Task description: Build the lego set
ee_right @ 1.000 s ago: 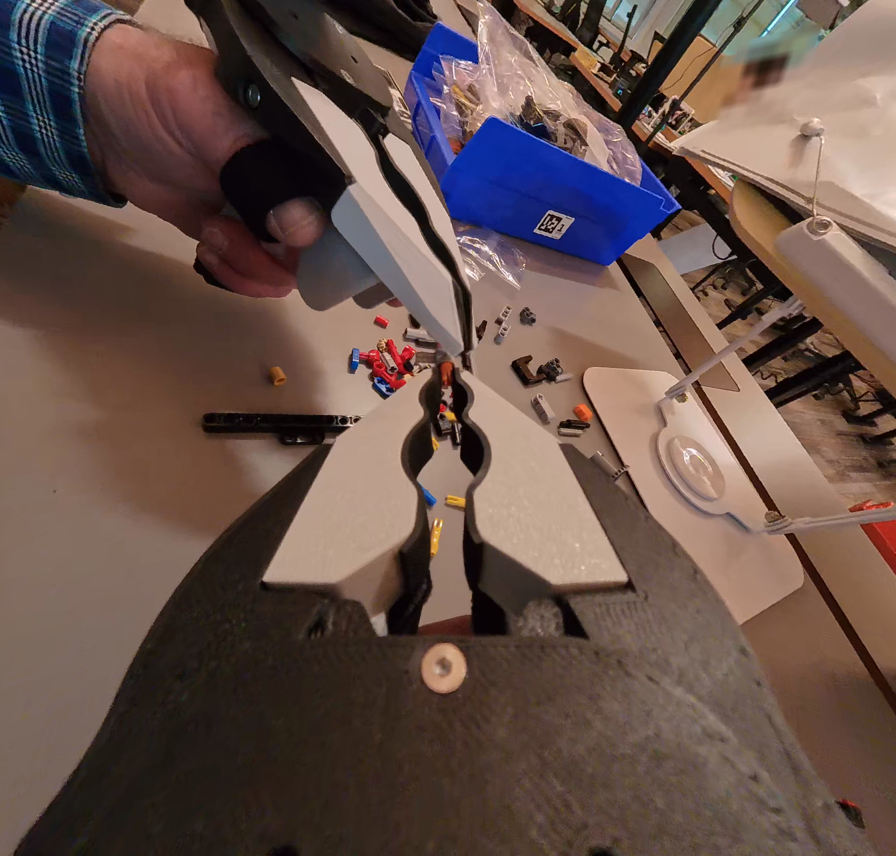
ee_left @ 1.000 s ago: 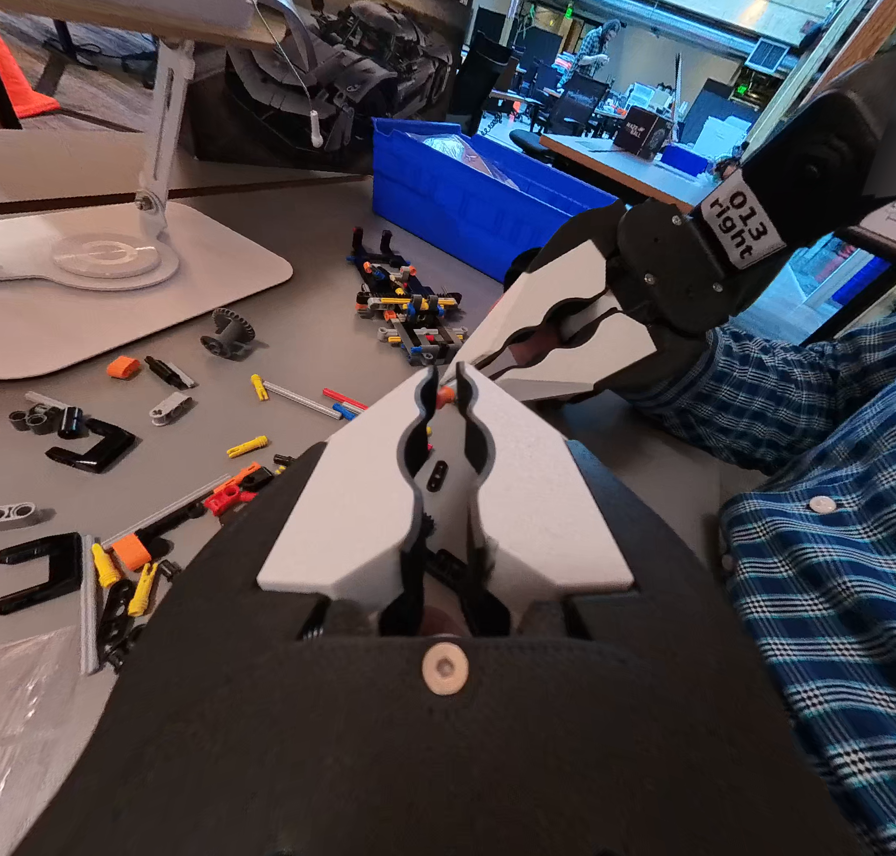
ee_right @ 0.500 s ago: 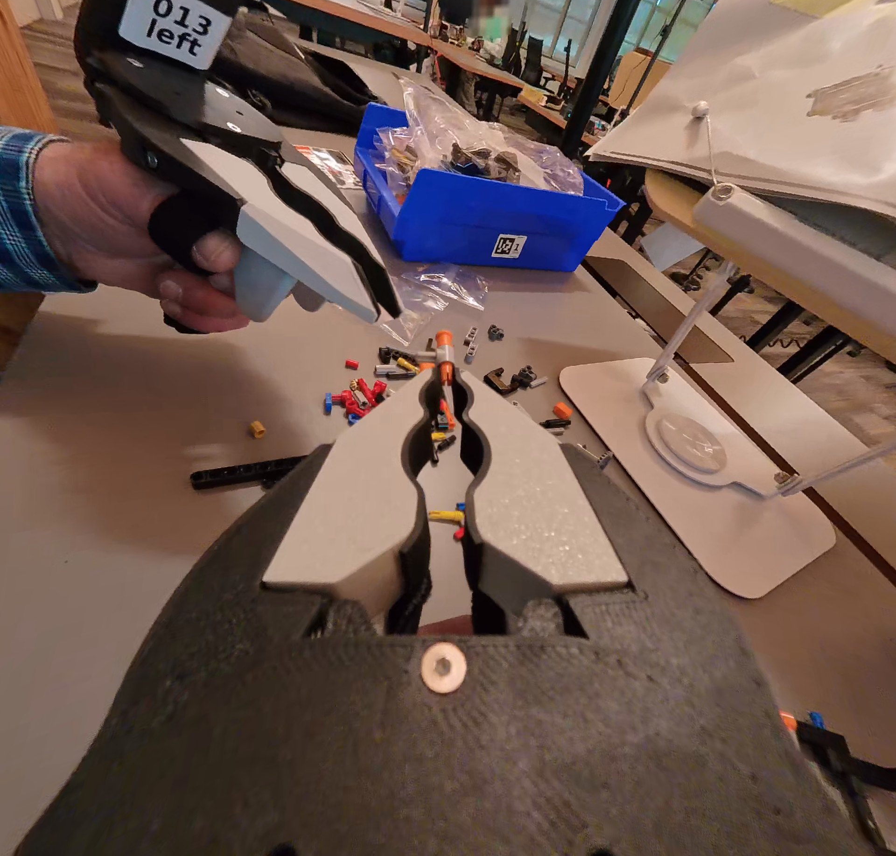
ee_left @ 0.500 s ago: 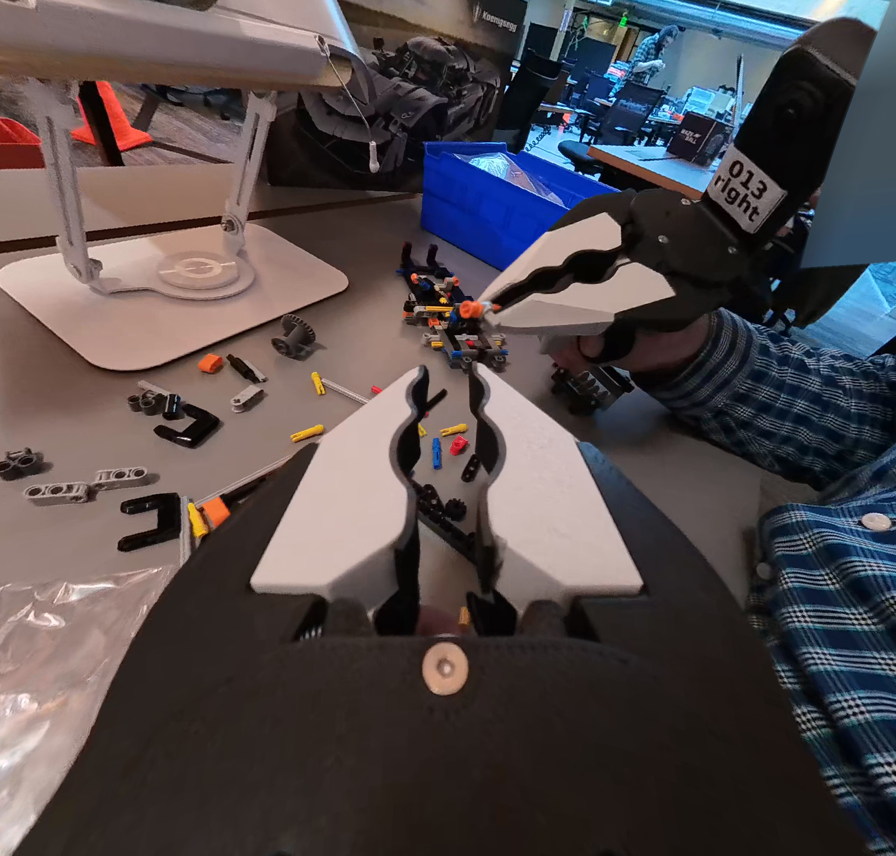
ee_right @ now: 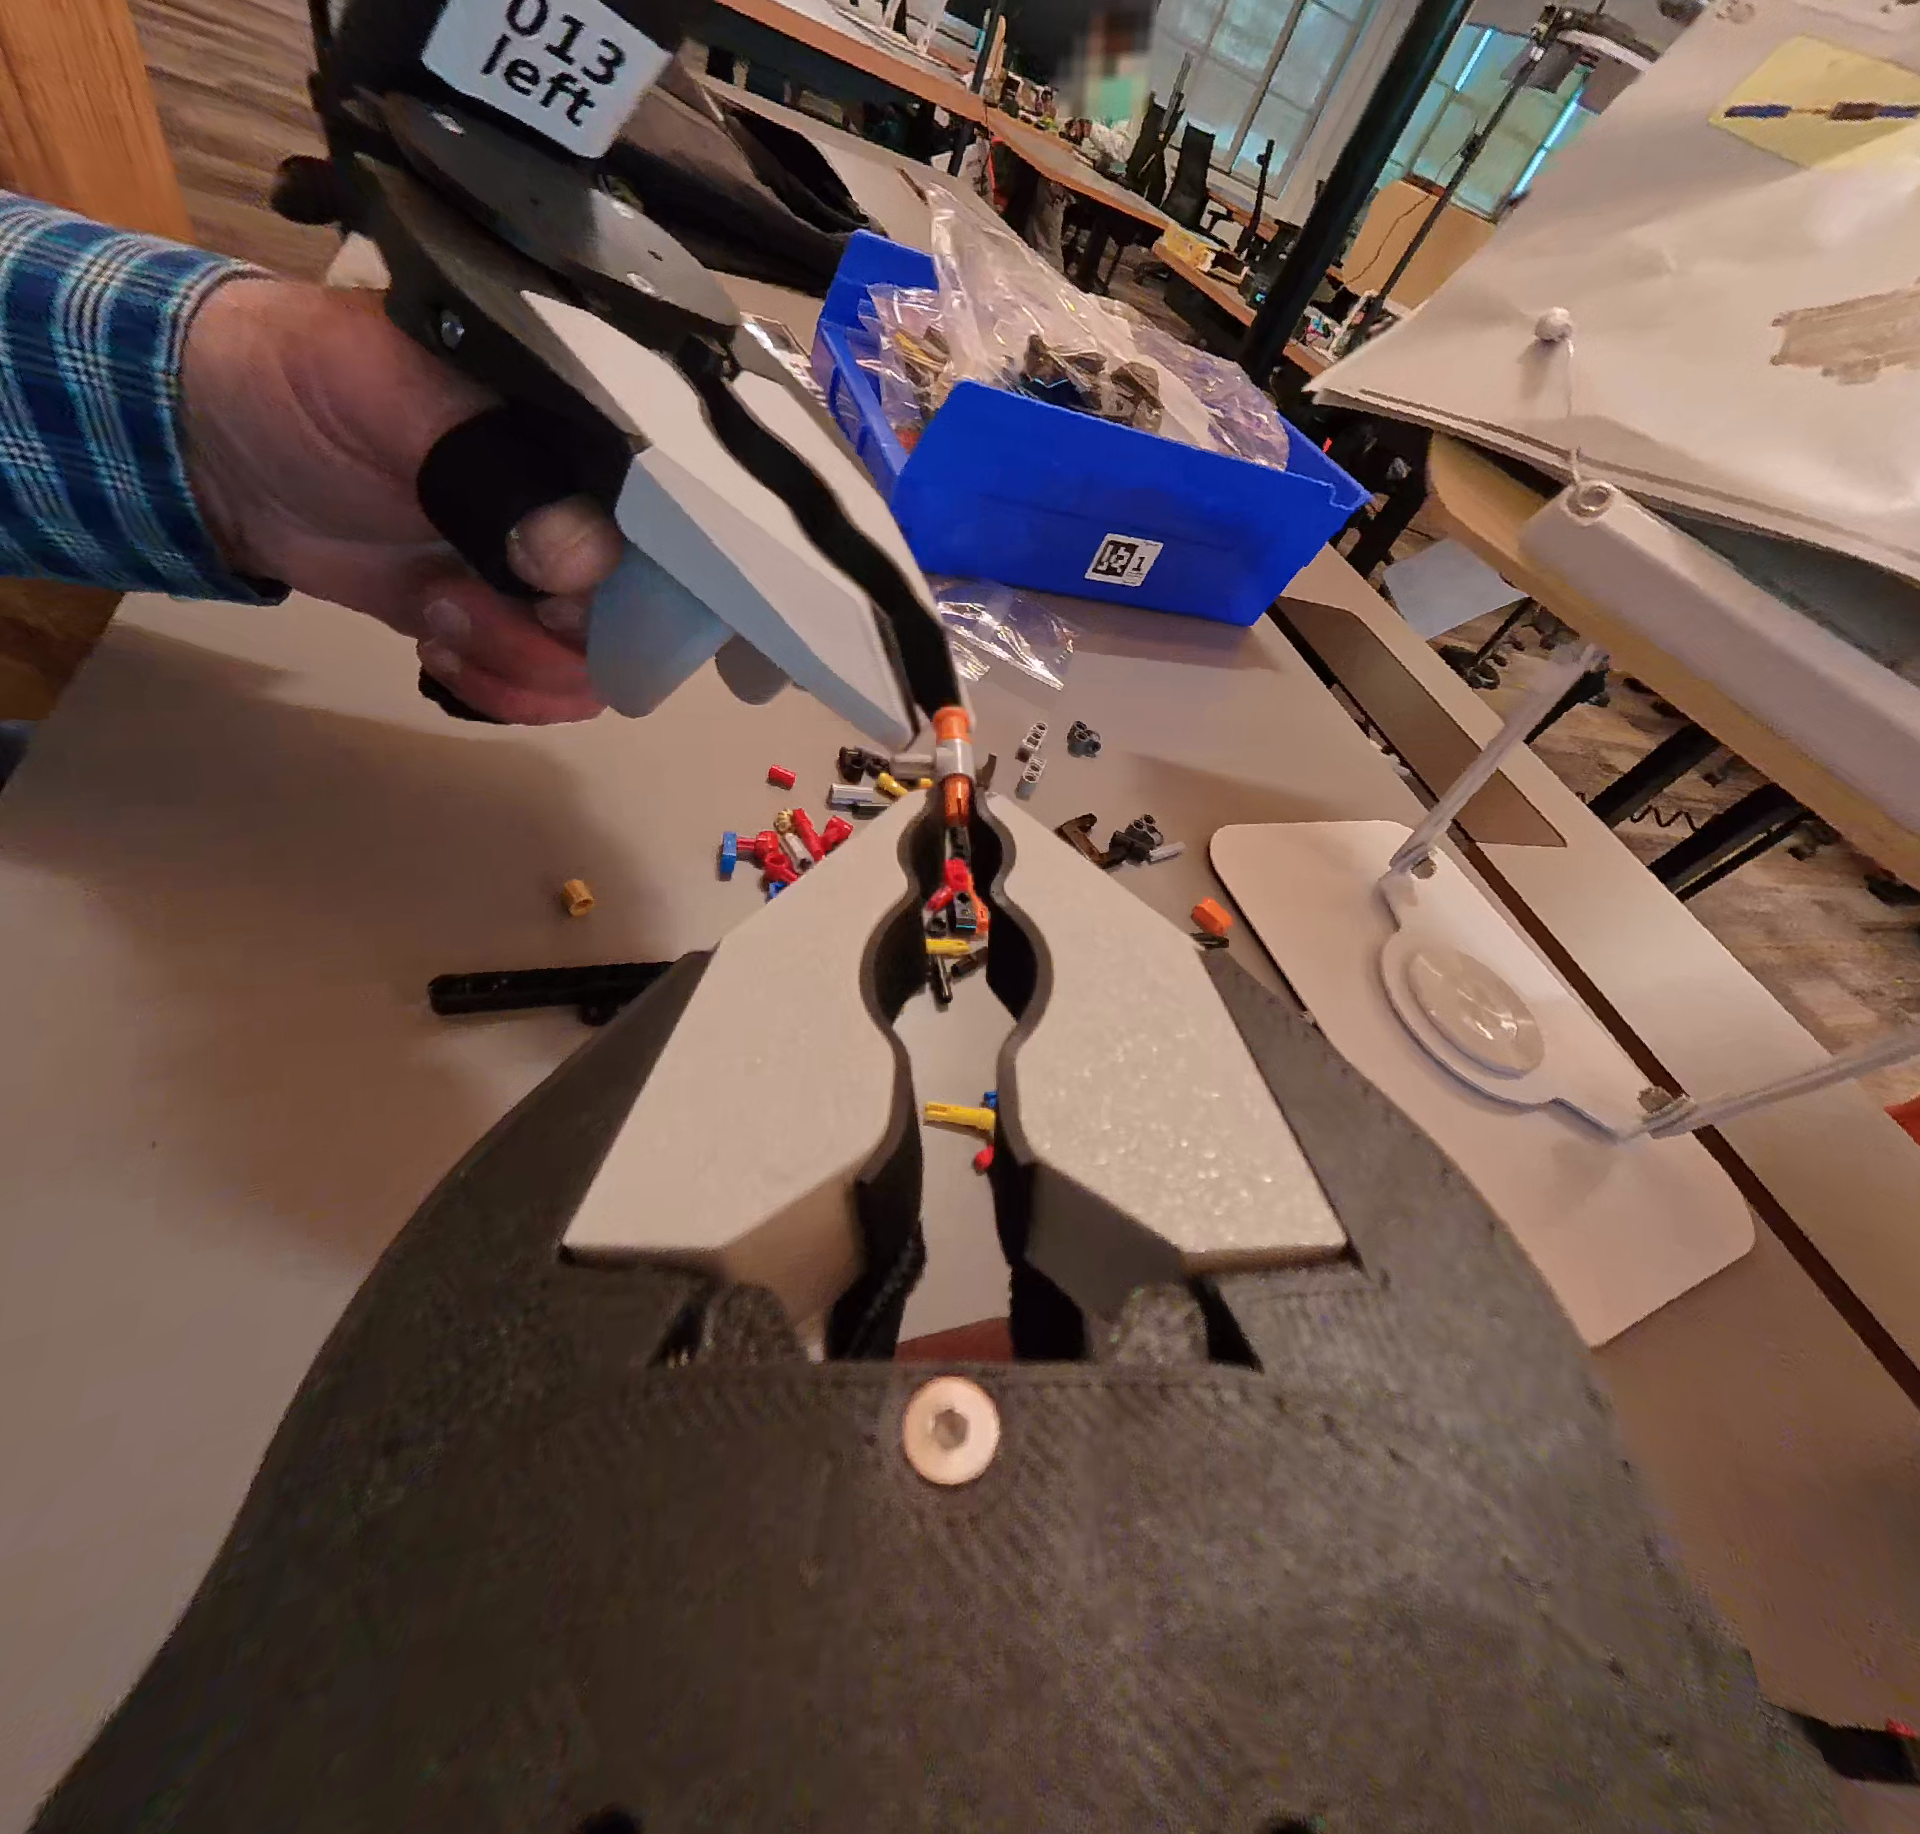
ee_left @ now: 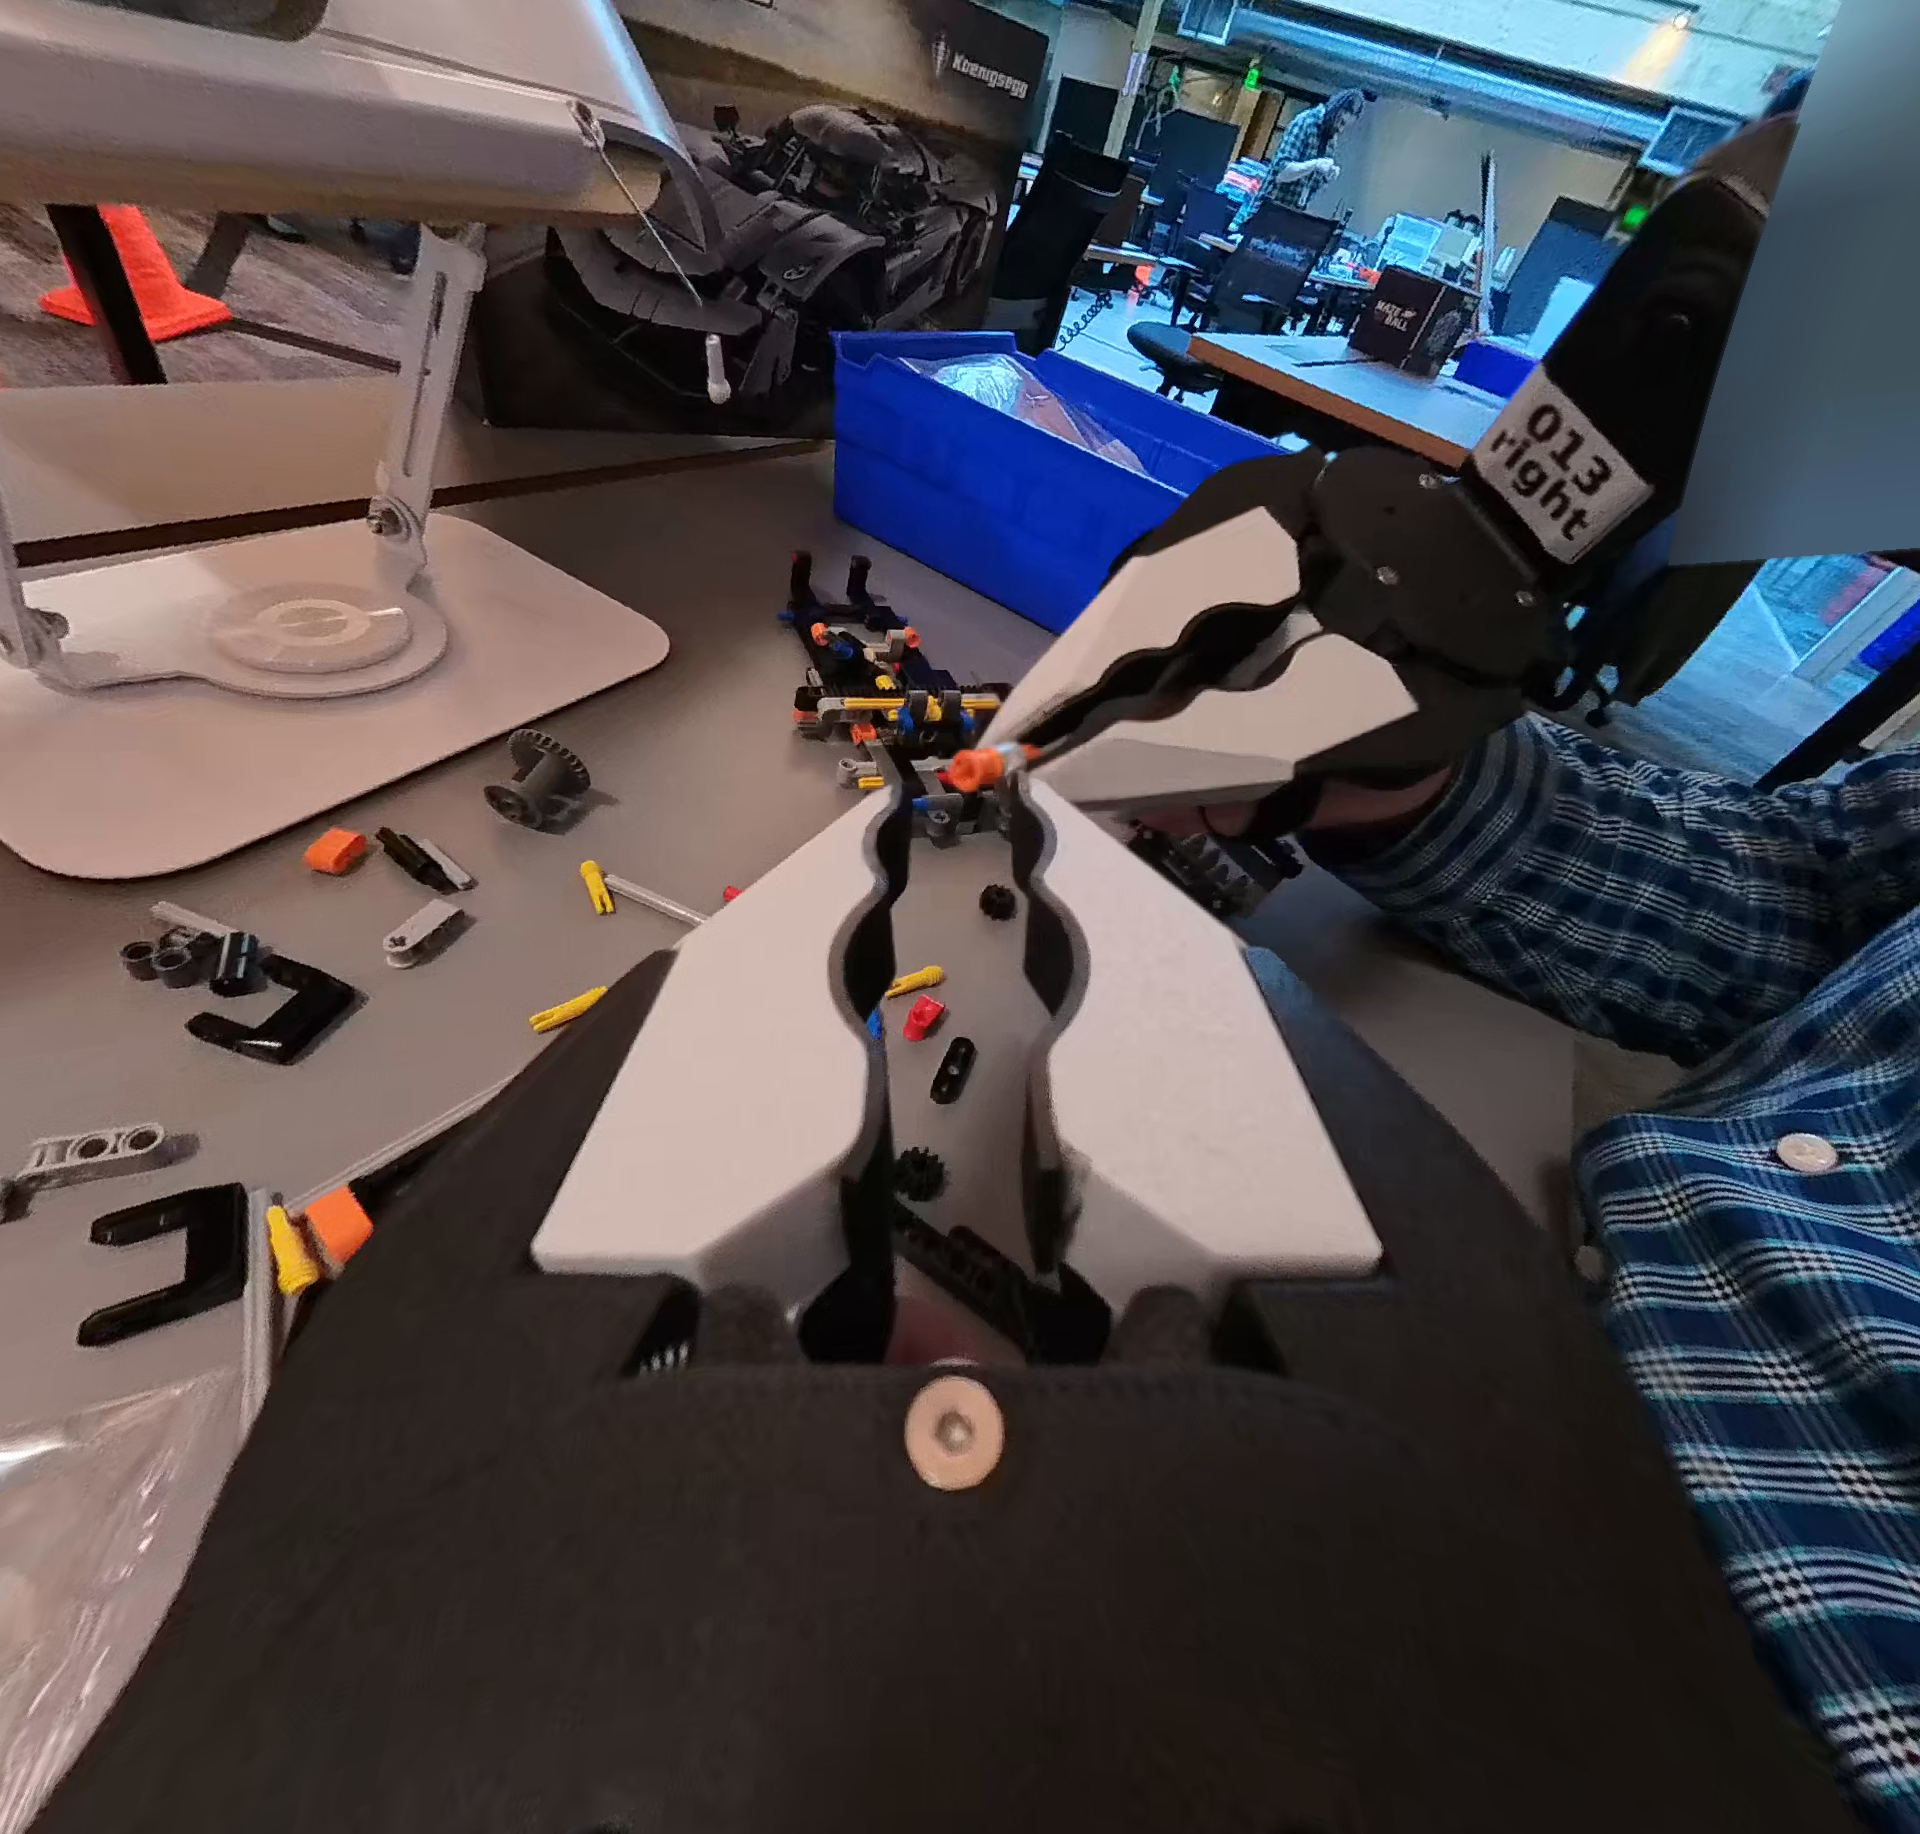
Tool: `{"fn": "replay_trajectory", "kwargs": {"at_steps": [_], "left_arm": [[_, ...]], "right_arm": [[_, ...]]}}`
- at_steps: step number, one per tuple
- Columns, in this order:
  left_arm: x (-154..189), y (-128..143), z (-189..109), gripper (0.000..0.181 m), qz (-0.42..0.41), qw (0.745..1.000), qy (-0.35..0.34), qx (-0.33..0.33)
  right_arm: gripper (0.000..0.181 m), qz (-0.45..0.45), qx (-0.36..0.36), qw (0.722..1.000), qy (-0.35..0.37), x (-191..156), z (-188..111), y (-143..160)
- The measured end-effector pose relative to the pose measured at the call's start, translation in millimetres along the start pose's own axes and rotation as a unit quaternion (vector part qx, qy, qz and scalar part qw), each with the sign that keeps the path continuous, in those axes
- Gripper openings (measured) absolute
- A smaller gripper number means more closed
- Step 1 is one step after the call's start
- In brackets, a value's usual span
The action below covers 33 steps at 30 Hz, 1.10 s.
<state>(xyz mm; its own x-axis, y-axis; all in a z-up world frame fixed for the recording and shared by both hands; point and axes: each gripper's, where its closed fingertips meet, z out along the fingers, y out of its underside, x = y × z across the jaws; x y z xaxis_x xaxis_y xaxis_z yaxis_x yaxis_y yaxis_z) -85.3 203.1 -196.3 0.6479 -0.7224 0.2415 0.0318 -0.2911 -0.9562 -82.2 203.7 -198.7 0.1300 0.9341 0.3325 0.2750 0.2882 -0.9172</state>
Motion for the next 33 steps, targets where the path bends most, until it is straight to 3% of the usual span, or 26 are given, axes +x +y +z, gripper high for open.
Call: {"fn": "replay_trajectory", "kwargs": {"at_steps": [1,8,33], "left_arm": [[1.3,-1.0,0.1,0.016,-0.004,1.000,0.006,0.003],[11.2,-0.7,0.0,0.001,-0.007,0.999,0.035,0.005],[9.3,1.7,-1.5,0.000,-0.020,0.999,0.036,0.008]], "right_arm": [[0.001,-0.006,-0.001,1.000,-0.005,-2.4,0.1,-0.1],[0.001,-0.033,0.002,0.999,-0.030,-16.1,0.7,-1.7],[0.001,-0.039,0.001,0.999,-0.033,-19.2,1.9,-1.2]]}}
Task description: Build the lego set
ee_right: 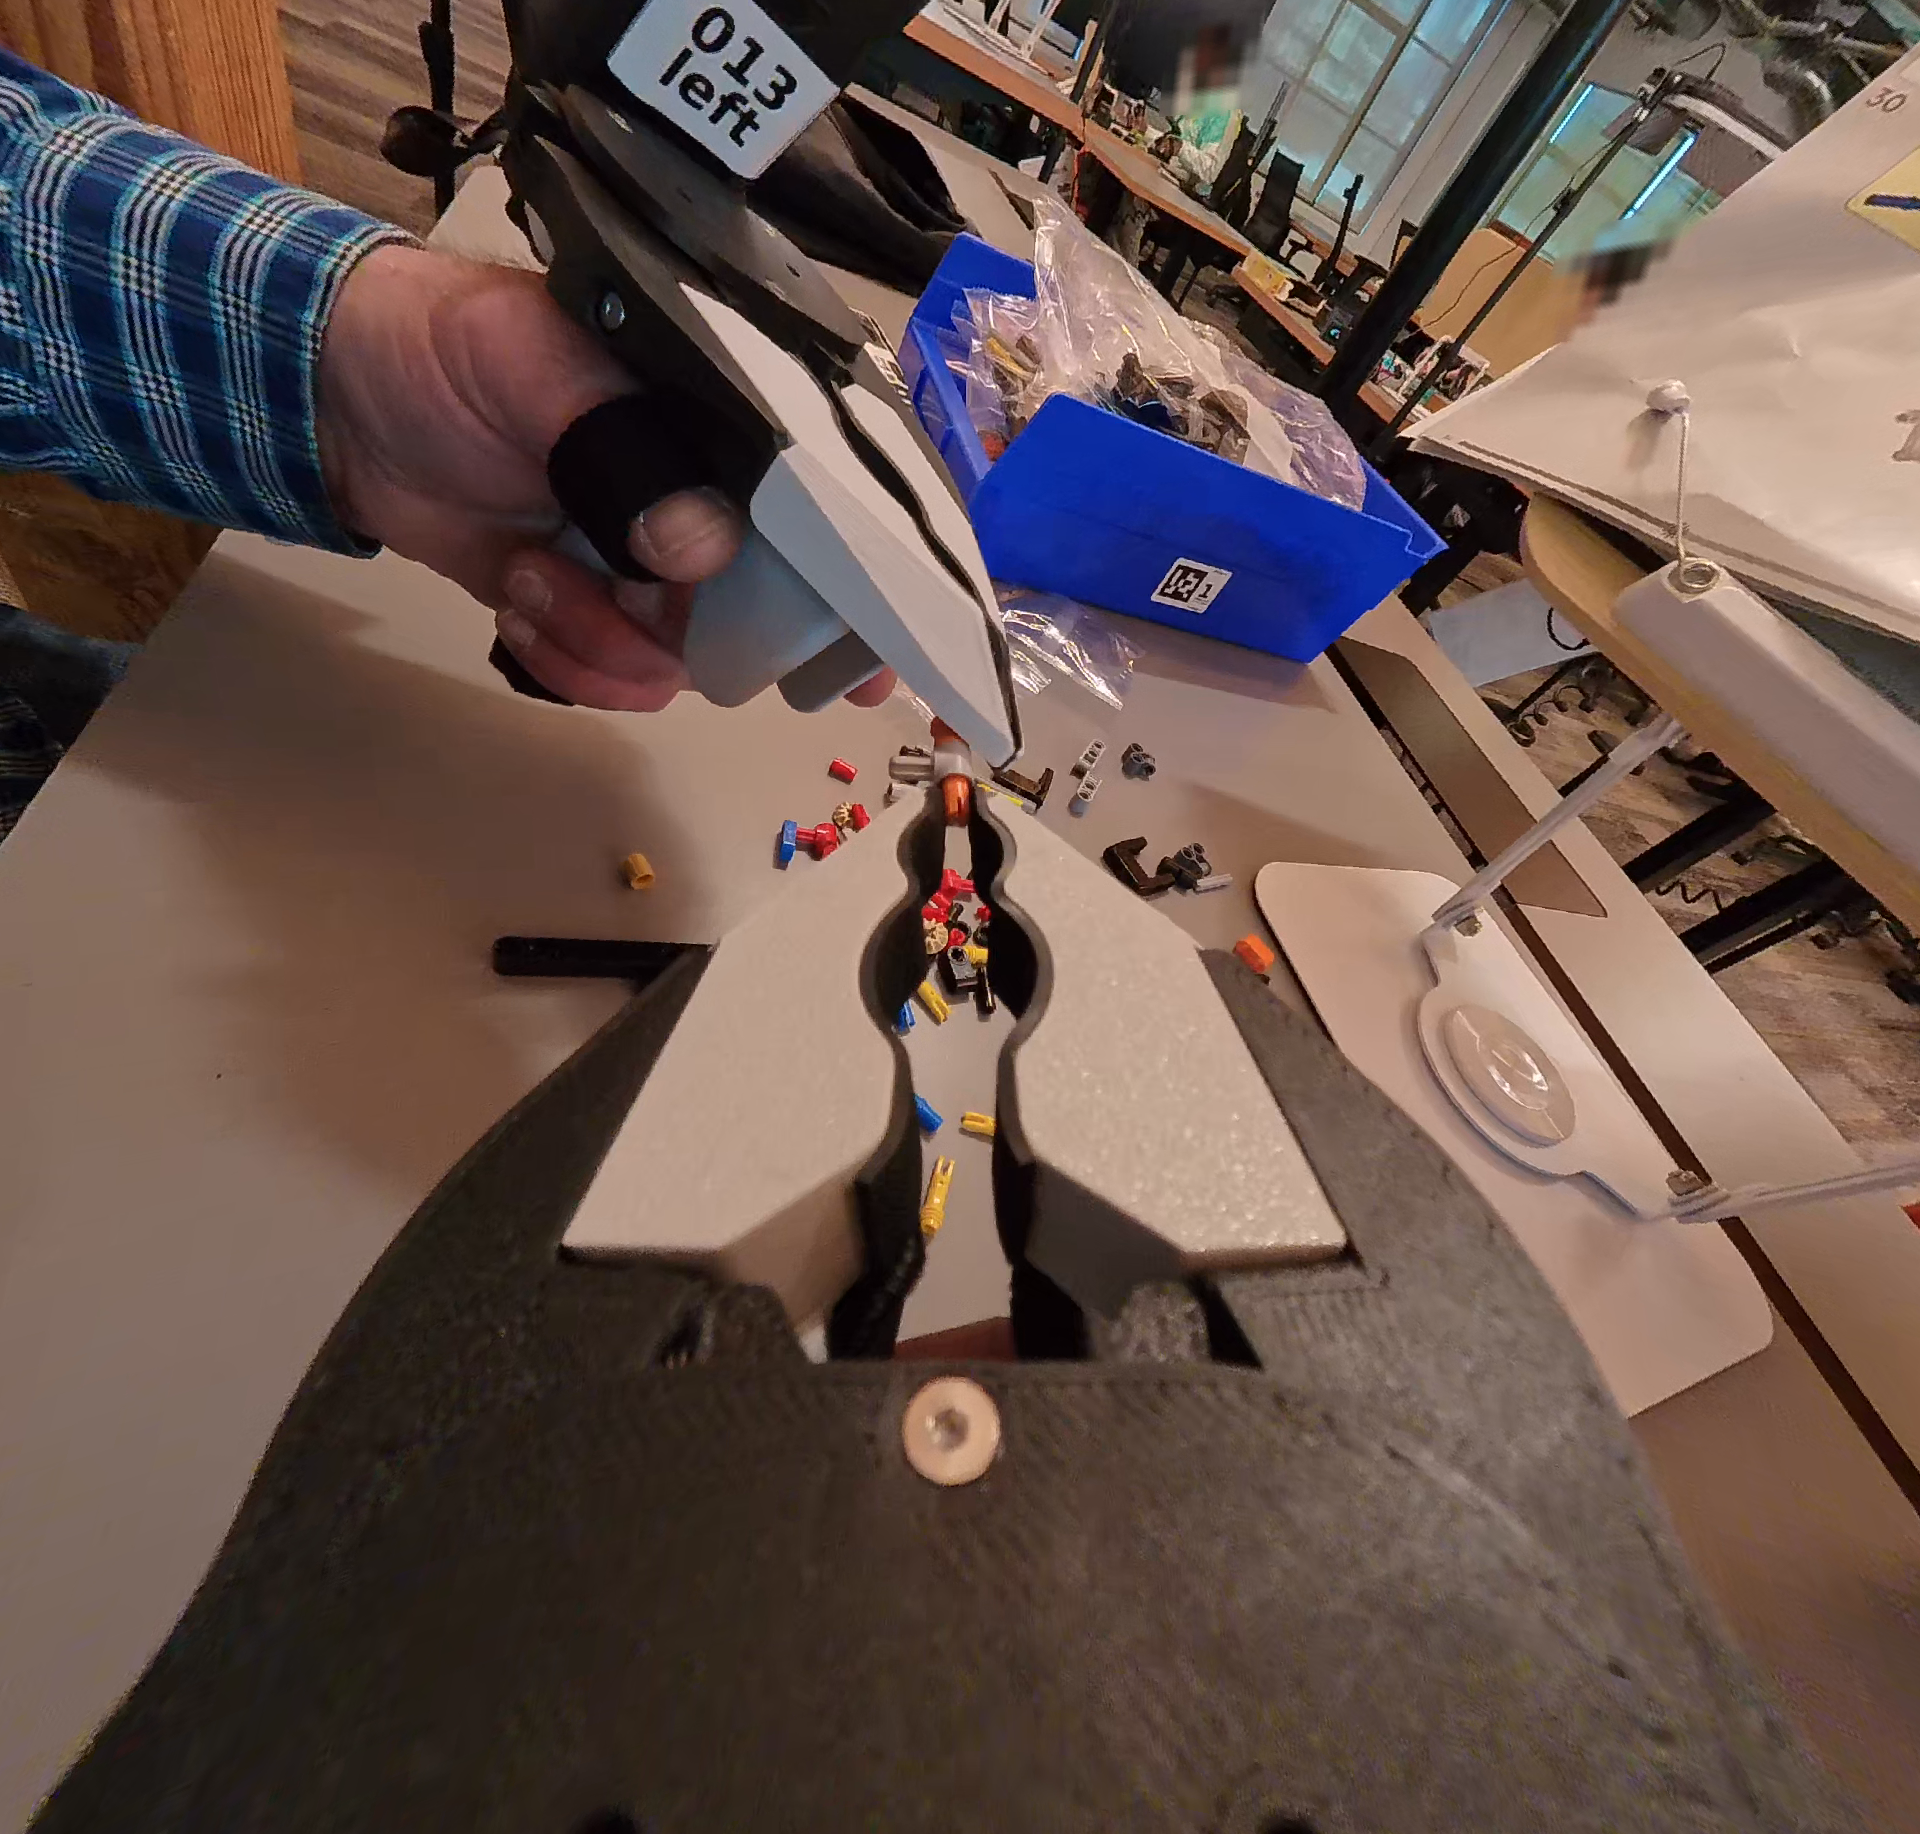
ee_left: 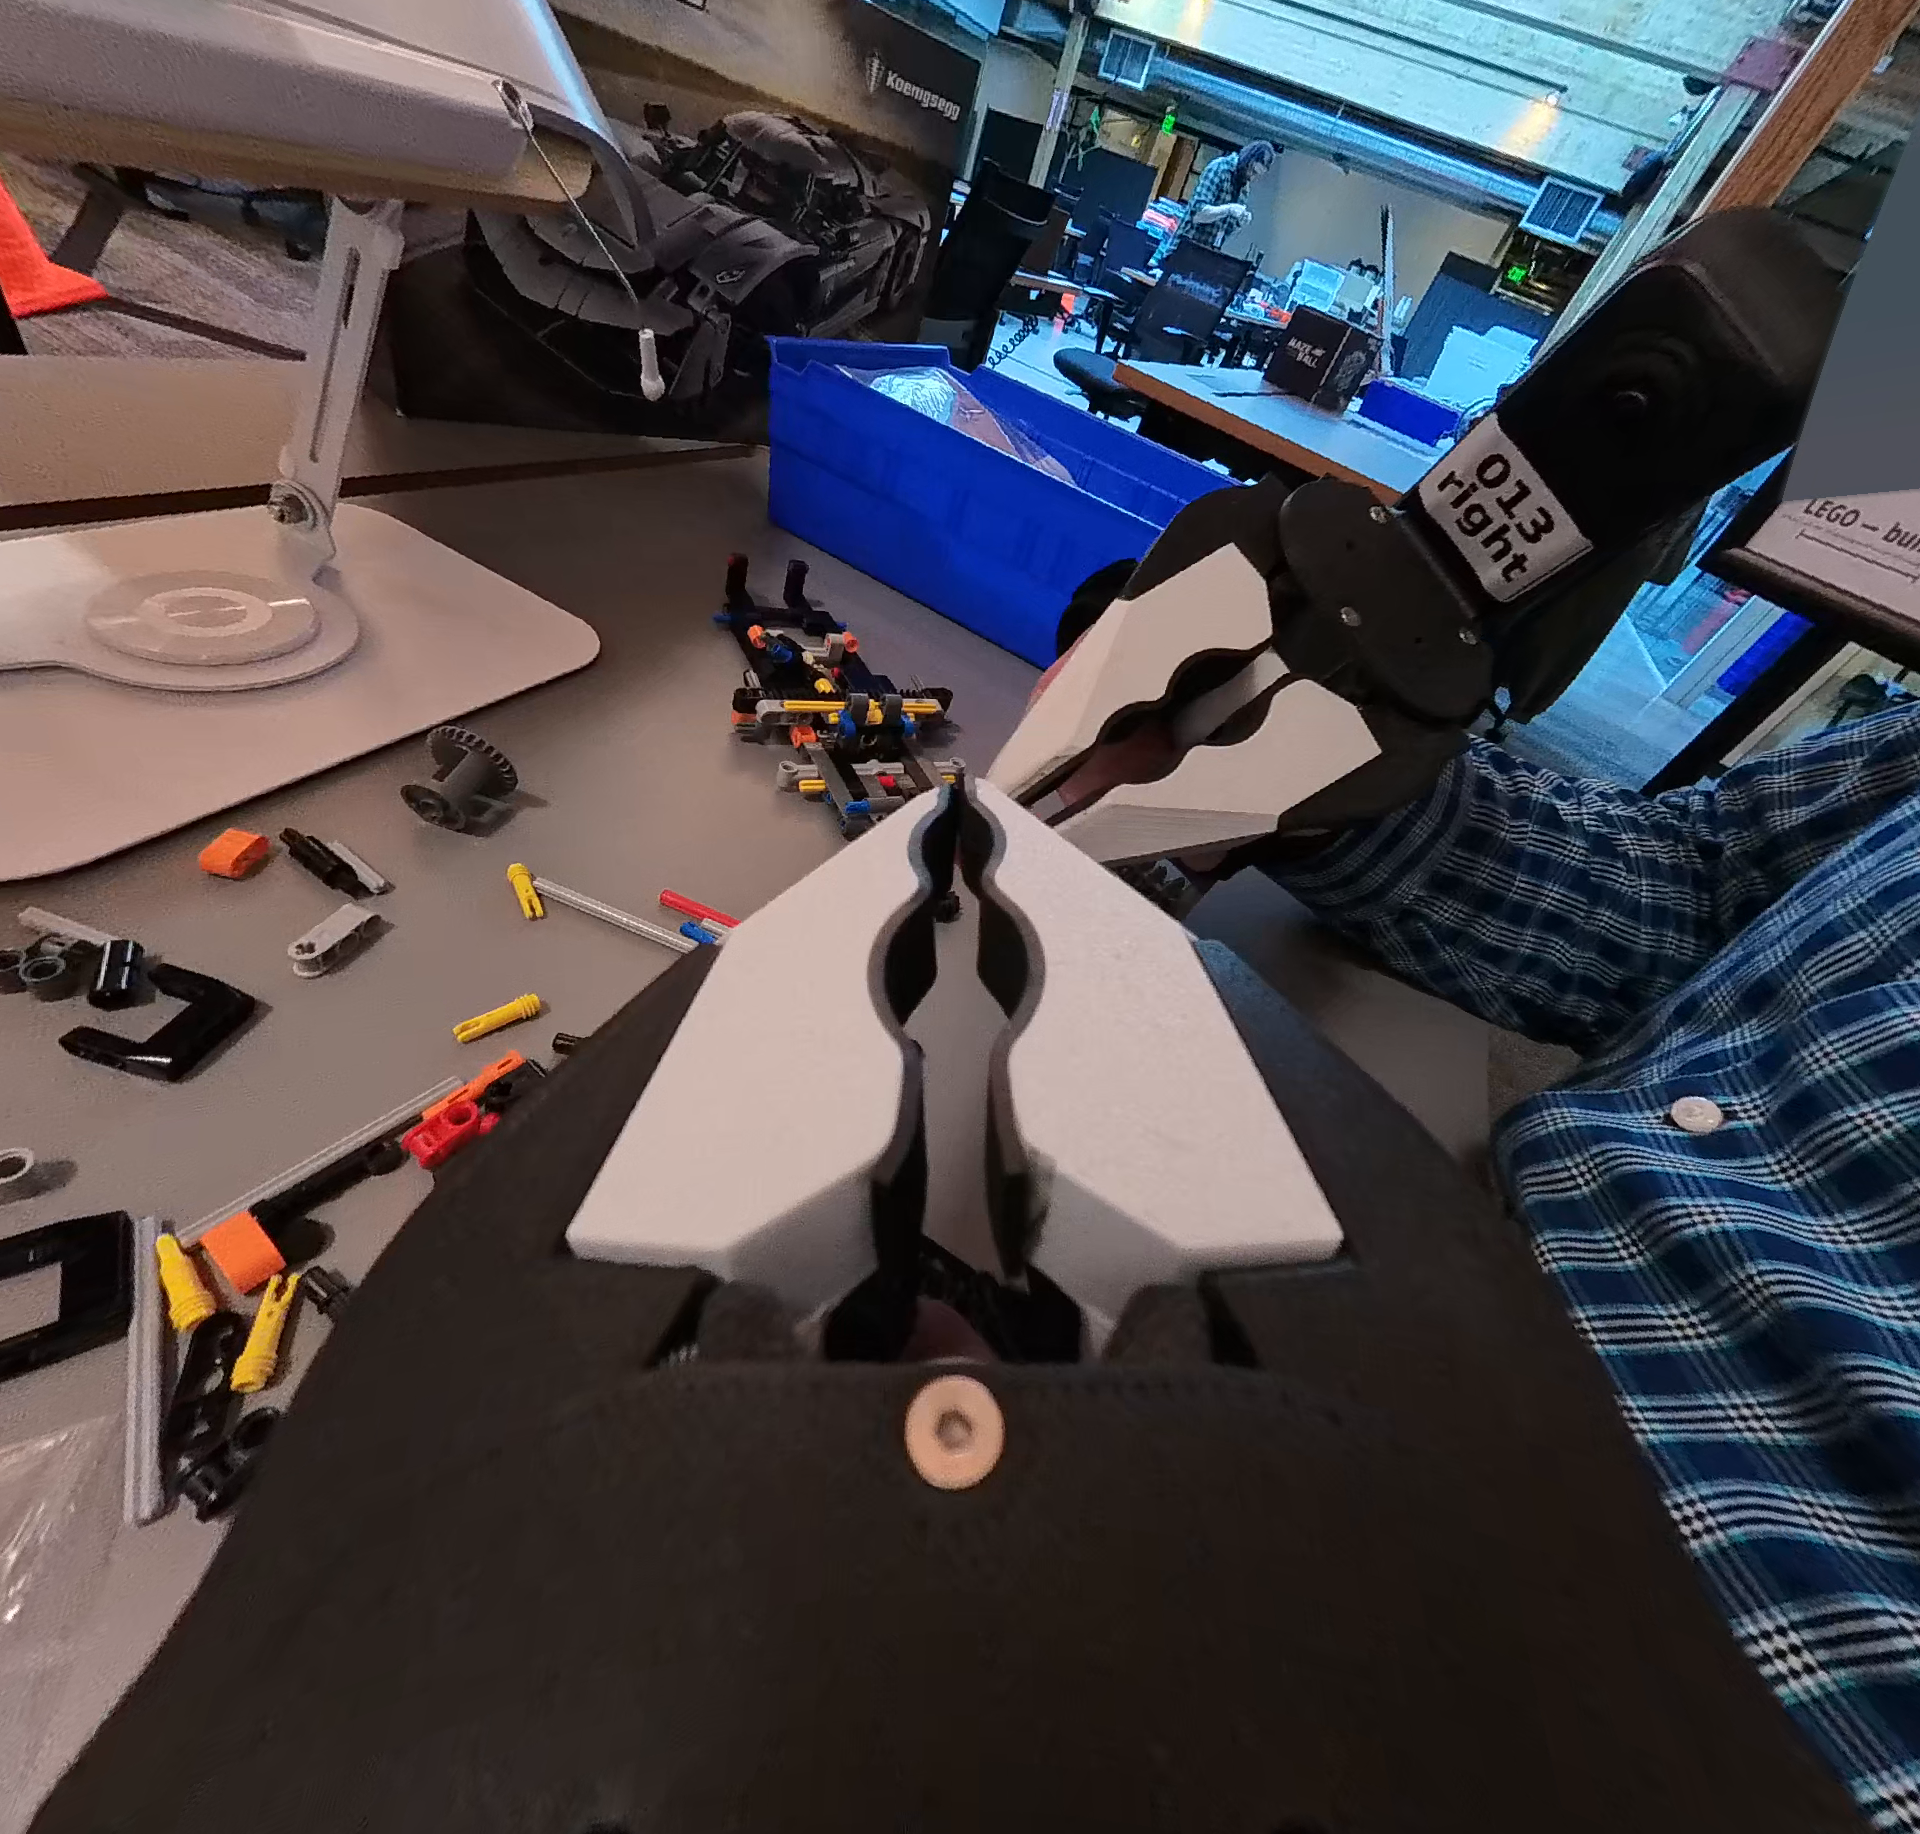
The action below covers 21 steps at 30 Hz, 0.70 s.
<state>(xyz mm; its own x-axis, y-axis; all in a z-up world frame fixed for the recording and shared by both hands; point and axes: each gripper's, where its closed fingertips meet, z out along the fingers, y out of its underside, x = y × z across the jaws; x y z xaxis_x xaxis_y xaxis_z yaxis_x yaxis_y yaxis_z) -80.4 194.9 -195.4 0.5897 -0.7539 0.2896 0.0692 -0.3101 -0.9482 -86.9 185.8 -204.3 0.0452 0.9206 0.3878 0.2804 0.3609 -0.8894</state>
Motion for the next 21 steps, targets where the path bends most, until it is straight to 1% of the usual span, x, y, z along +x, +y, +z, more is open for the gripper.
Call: {"fn": "replay_trajectory", "kwargs": {"at_steps": [14,21], "left_arm": [[-2.1,0.3,1.4,0.000,0.000,1.000,0.000,-0.003],[3.8,1.9,2.0,0.001,-0.004,1.000,0.013,-0.007]], "right_arm": [[0.001,-0.001,-0.002,1.000,0.001,0.4,0.0,0.8],[0.001,-0.005,-0.002,1.000,-0.004,-1.9,0.0,0.1]]}}
